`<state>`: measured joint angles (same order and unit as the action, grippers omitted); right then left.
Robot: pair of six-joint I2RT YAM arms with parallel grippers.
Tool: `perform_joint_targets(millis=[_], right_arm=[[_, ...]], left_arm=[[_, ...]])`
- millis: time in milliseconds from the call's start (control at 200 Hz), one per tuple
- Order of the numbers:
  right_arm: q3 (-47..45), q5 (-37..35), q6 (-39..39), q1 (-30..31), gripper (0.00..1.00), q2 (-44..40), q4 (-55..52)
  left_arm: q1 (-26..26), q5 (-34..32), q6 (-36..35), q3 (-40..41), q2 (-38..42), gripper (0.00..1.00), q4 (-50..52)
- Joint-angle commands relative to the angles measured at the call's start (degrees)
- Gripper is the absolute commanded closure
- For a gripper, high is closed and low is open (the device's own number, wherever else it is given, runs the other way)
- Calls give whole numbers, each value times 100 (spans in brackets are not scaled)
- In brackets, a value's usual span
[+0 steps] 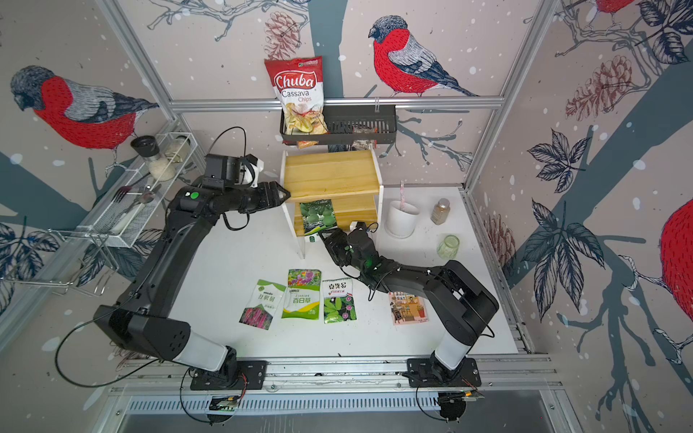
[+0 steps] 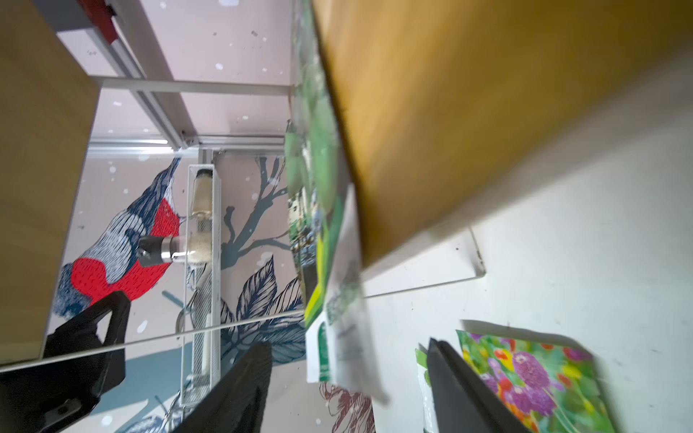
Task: Take the seed bag off the shelf
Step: Pick up the seed packet from the shelf.
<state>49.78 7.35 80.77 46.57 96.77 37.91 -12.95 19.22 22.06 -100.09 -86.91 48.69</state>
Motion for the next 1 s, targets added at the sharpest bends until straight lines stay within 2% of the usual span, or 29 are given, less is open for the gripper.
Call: perform_joint_targets(millis=[0, 240, 605, 920, 995], right_arm=[[235, 503, -451, -67, 30, 144, 353], [424, 364, -452, -69, 35, 263, -13], [418, 284, -316, -43, 42, 400, 84], [411, 318, -308, -17, 60, 428, 92], [427, 324, -303, -16, 62, 447, 108]], left_arm=[[12, -93, -80, 5, 52, 24, 16], [12, -121, -100, 47, 91, 24, 29], [15, -120, -107, 82, 61, 24, 9], [12, -115, -103, 87, 32, 24, -6], [14, -114, -103, 78, 28, 24, 1]])
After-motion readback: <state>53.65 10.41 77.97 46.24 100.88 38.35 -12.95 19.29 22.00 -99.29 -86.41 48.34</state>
